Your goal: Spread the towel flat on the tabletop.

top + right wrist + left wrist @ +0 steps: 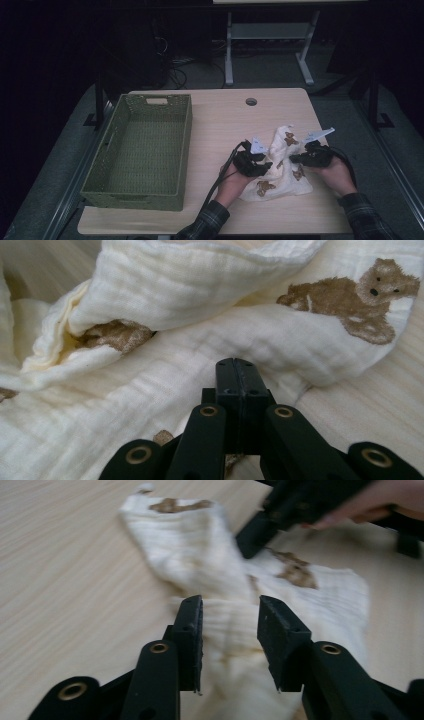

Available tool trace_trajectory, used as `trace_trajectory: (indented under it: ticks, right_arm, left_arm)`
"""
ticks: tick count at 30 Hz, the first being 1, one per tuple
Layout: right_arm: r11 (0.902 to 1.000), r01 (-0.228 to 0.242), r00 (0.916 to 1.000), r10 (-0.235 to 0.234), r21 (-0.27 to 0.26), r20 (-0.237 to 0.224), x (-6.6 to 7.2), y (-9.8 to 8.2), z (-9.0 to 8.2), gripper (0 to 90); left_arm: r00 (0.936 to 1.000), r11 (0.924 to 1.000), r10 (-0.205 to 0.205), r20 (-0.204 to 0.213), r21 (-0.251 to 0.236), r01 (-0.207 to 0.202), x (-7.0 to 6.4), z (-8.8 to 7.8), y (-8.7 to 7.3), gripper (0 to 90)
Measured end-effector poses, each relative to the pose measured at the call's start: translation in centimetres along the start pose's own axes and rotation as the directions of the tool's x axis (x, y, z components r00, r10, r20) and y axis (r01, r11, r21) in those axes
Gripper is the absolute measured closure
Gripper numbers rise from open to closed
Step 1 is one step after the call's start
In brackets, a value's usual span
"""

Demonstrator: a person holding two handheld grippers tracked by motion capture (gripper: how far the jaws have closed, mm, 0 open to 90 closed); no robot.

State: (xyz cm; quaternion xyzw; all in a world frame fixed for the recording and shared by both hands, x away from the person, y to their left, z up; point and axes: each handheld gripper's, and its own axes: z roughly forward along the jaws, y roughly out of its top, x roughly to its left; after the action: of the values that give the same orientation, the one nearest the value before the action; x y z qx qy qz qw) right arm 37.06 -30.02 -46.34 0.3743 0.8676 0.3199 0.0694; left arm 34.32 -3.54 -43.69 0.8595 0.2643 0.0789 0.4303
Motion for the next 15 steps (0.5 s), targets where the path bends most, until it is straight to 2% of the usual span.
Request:
trace_trajectory:
  ticks: [2,4,6,8,13,15]
  right_arm:
    - [1.0000,0.000,1.0000,0.000,0.001,0.000,0.0,0.0,0.0,89.4]
    - [1.0000,-0.002,1.0000,0.002,0.003,-0.002,0.0,0.0,0.0,89.4]
    - [1.0000,-0.002,1.0000,0.002,0.003,-0.003,0.0,0.0,0.0,89.4]
    - [1.0000,-0.001,1.0000,0.001,0.003,-0.003,0.0,0.0,0.0,89.5]
    - [1.0000,0.002,1.0000,-0.002,0.001,0.001,0.0,0.0,0.0,89.4]
    - [1.0000,0.001,1.0000,-0.001,0.001,0.001,0.0,0.0,0.0,89.4]
  left_arm:
    - [1.0000,0.9999,-0.008,-0.005,0.012,0.009,0.6,0.3,0.2,59.9]
    - [0.9998,0.9998,-0.019,0.009,0.005,0.019,0.5,0.5,0.2,59.5]
    - [0.9997,1.0000,-0.005,0.023,0.004,0.005,-0.1,0.7,0.3,59.3]
    - [0.9995,0.9997,0.010,0.031,0.023,-0.011,-0.8,1.2,0.2,58.5]
    - [0.9985,0.9992,0.001,0.054,0.039,-0.003,-1.7,2.5,0.1,52.0]
    - [0.9985,0.9989,0.010,0.053,0.045,-0.013,-2.2,2.8,0.0,50.6]
